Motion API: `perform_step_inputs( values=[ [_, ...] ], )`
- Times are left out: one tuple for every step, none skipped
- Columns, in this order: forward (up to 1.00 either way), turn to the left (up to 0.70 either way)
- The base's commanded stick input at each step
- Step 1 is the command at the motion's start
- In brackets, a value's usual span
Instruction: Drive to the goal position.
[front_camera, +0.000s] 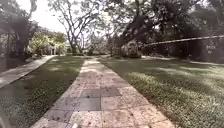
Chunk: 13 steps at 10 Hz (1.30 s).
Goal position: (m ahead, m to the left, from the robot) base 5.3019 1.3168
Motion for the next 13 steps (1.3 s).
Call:
perform_step_inputs(
  values=[
    [0.70,0.16],
    [0.70,0.27],
    [0.70,0.27],
    [0.70,0.27],
    [0.70,0.27],
    [0.70,0.27],
    [0.70,0.27],
    [0.70,0.27],
    [0.70,0.27],
    [0.70,0.27],
    [0.70,0.27],
    [0.70,0.27],
    [0.70,0.27]
  ],
)
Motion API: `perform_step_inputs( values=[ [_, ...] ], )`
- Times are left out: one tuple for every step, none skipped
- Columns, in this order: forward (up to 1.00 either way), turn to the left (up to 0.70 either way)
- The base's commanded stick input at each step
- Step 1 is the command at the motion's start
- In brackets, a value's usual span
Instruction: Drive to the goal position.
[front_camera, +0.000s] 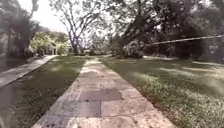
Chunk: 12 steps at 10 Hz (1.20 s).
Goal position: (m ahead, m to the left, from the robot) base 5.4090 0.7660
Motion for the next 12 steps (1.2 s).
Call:
perform_step_inputs(
  values=[
    [0.70,0.27],
    [0.70,0.27],
    [0.70,0.27],
    [0.70,0.22],
    [0.70,0.08],
    [0.70,0.00],
    [0.70,0.00],
    [0.70,0.02],
    [0.70,0.15],
    [0.70,0.27],
    [0.70,0.27],
    [0.70,0.27]
  ],
)
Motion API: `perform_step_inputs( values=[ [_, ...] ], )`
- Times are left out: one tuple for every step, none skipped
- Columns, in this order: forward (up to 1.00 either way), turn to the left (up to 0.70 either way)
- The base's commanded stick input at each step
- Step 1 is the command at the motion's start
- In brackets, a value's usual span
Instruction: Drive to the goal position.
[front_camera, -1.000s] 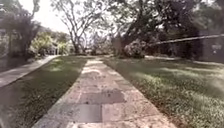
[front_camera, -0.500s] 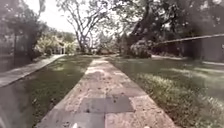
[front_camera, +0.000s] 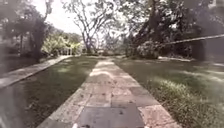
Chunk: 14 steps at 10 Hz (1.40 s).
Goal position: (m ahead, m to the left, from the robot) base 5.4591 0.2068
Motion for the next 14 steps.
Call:
perform_step_inputs(
  values=[
    [0.70,0.27],
    [0.70,0.27],
    [0.70,0.12],
    [0.70,0.00],
    [0.70,0.00],
    [0.70,0.00],
    [0.70,0.00],
    [0.70,0.00],
    [0.70,0.00],
    [0.70,0.00],
    [0.70,0.00],
    [0.70,0.00],
    [0.70,0.00],
    [0.70,0.00]
  ],
)
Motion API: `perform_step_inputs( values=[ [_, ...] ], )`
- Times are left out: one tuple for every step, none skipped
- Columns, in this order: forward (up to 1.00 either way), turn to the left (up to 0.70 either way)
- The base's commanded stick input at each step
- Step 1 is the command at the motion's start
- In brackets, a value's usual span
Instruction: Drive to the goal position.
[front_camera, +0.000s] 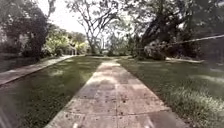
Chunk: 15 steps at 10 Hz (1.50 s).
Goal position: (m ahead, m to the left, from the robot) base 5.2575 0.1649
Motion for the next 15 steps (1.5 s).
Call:
perform_step_inputs(
  values=[
    [0.70,0.00],
    [0.70,0.00],
    [0.70,0.00],
    [0.70,0.00],
    [0.70,0.00],
    [0.70,0.00],
    [0.70,0.00],
    [0.70,0.00],
    [0.70,0.00],
    [0.70,0.00],
    [0.70,0.00],
    [0.70,0.00],
    [0.70,0.00],
    [0.70,0.00],
    [0.70,0.00]
  ],
)
